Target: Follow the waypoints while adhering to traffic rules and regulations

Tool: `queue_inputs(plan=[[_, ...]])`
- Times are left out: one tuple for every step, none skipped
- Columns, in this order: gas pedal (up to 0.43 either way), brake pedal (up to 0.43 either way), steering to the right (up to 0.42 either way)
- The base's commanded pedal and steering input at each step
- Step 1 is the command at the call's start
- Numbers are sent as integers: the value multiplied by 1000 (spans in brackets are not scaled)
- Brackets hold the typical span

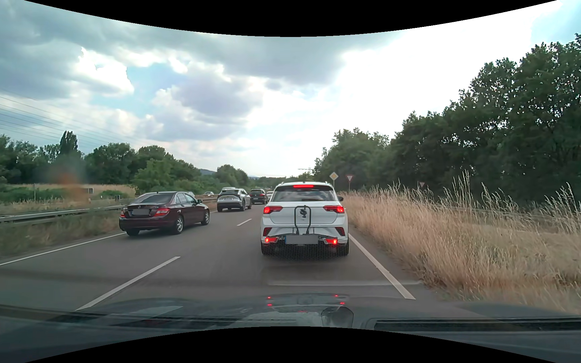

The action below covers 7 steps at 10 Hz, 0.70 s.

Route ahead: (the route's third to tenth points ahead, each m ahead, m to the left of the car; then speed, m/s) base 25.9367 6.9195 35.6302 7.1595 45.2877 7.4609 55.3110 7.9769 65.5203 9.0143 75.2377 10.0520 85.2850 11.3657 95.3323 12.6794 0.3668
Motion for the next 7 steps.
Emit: queue_inputs(plan=[[0,189,-15],[0,177,-15],[0,177,-16],[0,177,-15],[0,183,-16],[0,189,-15],[0,201,-15]])
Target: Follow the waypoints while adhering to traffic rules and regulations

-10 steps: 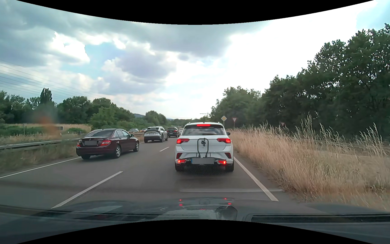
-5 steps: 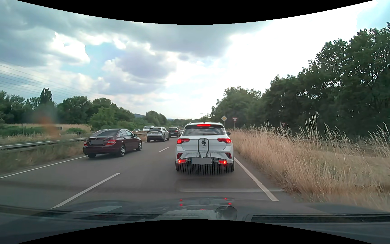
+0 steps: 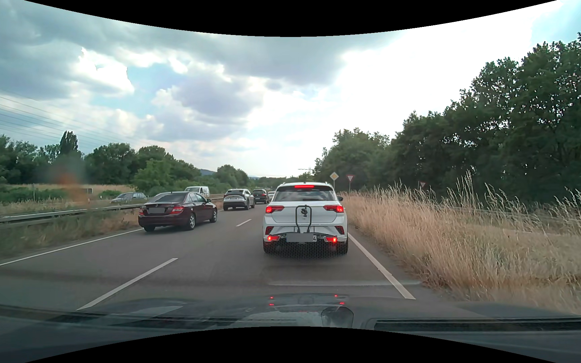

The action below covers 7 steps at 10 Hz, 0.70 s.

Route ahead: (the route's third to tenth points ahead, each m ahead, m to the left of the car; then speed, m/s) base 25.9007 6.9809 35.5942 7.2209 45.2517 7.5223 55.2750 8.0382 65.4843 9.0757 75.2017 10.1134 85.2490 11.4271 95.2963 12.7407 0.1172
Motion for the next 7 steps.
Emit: queue_inputs(plan=[[0,213,-16],[0,220,-15],[0,220,-15],[0,220,-15],[0,232,-16],[0,232,-15],[0,238,-15]])
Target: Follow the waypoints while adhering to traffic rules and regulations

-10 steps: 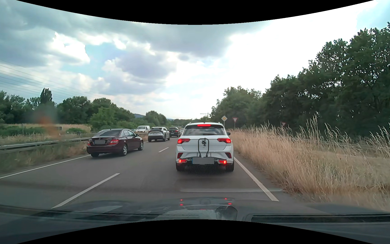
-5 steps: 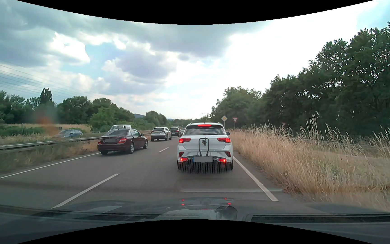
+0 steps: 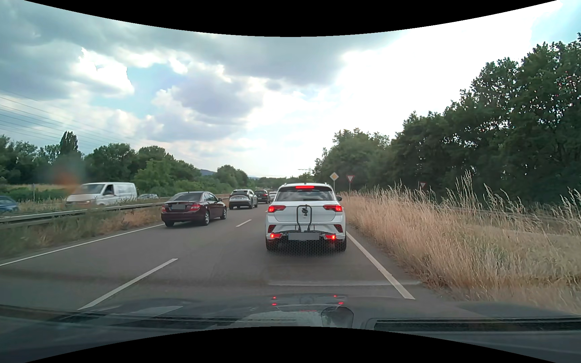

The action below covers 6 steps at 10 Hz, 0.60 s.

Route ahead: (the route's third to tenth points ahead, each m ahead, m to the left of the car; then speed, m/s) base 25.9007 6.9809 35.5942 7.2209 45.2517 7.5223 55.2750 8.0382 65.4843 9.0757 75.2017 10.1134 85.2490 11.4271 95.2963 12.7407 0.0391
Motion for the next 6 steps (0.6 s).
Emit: queue_inputs(plan=[[0,244,-16],[0,244,-15],[0,244,-15],[0,244,-16],[0,244,-16],[0,244,-16]])
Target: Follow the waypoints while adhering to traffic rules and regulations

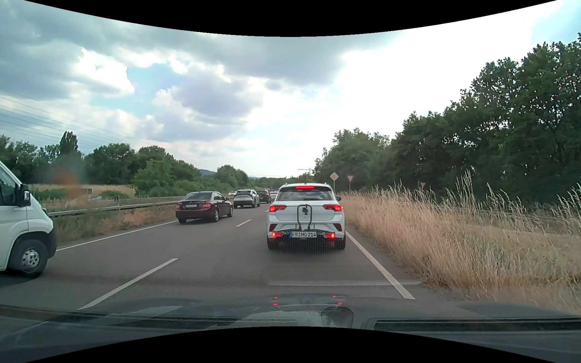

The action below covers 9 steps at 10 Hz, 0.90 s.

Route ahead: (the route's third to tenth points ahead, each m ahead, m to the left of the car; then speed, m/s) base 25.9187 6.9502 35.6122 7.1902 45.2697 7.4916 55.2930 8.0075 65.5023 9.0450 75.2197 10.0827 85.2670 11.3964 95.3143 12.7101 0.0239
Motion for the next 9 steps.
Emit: queue_inputs(plan=[[0,244,-16],[0,244,-15],[0,244,-16],[0,244,-16],[0,244,-16],[0,244,-16],[0,244,-15],[0,244,-16],[0,244,-16]])
